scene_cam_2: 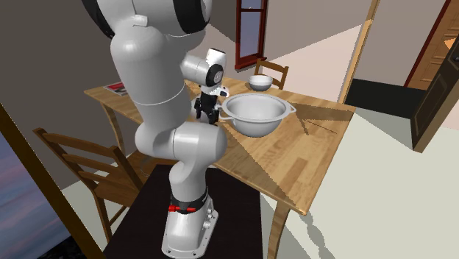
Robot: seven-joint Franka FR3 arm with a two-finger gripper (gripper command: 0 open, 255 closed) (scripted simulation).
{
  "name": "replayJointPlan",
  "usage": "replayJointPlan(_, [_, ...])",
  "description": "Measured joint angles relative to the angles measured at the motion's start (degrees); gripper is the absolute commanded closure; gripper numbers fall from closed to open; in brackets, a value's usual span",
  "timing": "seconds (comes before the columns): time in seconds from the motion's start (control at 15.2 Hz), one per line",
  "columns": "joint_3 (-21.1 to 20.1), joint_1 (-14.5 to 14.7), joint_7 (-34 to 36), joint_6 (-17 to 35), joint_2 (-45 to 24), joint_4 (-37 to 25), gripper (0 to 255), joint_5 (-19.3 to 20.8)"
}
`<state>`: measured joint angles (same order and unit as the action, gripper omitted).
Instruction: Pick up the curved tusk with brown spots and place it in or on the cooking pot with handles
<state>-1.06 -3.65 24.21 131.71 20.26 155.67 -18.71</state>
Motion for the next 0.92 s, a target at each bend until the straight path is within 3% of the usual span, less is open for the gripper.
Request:
replayJointPlan(0.2, [-1.8, -1.3, -1.3, 2.9, -2.9, 0.1, 0, -2.5])
replayJointPlan(0.33, [-3.6, -1.6, -1.3, 5.6, -4.6, 1.1, 0, -1.3])
replayJointPlan(0.73, [-5.4, -3.4, -3.2, 5.3, -4.8, 1.1, 0, -2.0])
replayJointPlan(0.79, [-5.8, -3.8, -3.6, 5.2, -5.0, 1.0, 255, -2.5])
replayJointPlan(0.92, [-5.4, -4.8, -5.5, 6.6, -6.3, 1.3, 255, -1.8])
